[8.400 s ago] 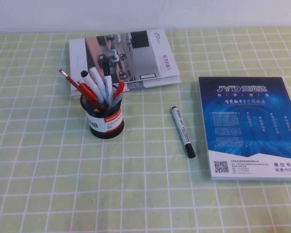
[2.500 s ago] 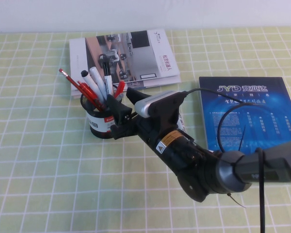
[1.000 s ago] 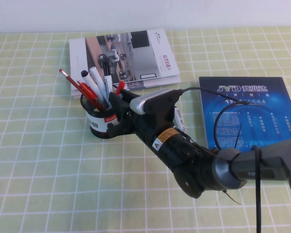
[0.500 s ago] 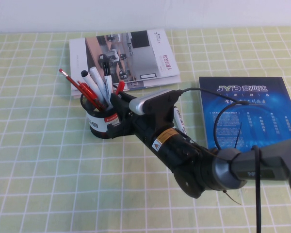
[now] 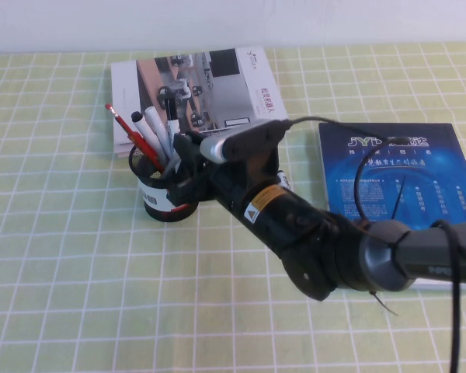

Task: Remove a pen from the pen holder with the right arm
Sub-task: 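Take a marker out of the pen holder and lay it on the table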

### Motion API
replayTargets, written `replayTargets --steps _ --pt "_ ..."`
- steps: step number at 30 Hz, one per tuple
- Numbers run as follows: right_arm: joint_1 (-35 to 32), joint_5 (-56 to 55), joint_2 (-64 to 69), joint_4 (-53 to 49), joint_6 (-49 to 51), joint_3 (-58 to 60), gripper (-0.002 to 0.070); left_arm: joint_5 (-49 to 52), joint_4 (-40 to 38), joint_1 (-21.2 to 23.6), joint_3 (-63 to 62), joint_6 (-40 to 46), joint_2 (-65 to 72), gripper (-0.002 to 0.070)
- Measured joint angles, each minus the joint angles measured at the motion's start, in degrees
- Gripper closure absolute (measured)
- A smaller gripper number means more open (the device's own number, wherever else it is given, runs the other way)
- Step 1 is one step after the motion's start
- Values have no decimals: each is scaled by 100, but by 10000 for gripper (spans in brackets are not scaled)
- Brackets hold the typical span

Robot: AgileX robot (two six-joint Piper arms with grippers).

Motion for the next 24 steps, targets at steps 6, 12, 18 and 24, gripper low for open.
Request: replayTargets --steps 6,12,18,24 --pt "0 531 -530 0 -241 0 630 0 0 0 0 0 0 680" --pt "0 1437 -1182 0 -627 0 630 0 0 0 0 0 0 680" --pt "0 2288 -1887 0 -899 0 631 0 0 0 0 0 0 680" --pt "0 3394 -2642 54 -1500 0 631 0 0 0 0 0 0 680"
